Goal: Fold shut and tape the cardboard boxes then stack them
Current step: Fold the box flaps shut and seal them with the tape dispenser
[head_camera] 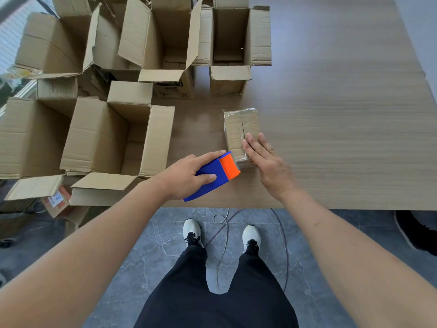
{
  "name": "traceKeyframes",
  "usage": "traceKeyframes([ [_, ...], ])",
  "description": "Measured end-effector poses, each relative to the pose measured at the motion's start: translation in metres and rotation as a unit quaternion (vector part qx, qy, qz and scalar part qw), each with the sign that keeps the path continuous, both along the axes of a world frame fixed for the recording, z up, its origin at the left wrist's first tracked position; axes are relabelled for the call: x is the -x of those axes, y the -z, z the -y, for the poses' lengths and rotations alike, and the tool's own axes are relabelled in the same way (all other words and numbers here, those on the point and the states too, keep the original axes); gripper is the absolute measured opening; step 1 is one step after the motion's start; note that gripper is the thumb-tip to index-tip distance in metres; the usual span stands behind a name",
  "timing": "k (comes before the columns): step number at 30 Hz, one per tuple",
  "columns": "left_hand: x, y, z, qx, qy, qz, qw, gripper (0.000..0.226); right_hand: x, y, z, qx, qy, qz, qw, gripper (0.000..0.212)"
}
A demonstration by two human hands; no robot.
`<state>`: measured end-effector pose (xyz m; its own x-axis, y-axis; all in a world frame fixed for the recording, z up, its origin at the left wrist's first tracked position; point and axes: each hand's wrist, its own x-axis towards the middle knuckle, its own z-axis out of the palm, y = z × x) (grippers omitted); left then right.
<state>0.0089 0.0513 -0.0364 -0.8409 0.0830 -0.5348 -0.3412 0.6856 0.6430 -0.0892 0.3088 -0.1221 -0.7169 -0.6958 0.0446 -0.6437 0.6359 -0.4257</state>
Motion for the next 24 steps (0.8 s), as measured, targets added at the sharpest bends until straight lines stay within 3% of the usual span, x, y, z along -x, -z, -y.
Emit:
traceKeyframes([
  [16, -0.009, -0.028, -0.005, 0.146, 0.059, 0.060, 0.986, 0.058, 0.016, -0.012, -0.011, 0.014, -0.036, 0.063, 0.997, 0.076],
  [24, 0.011, -0.012, -0.026, 0.223, 0.091, 0.101, 0.965, 0.060, 0.016, -0.017, -0.007, 0.009, -0.035, 0.086, 0.996, 0.078],
])
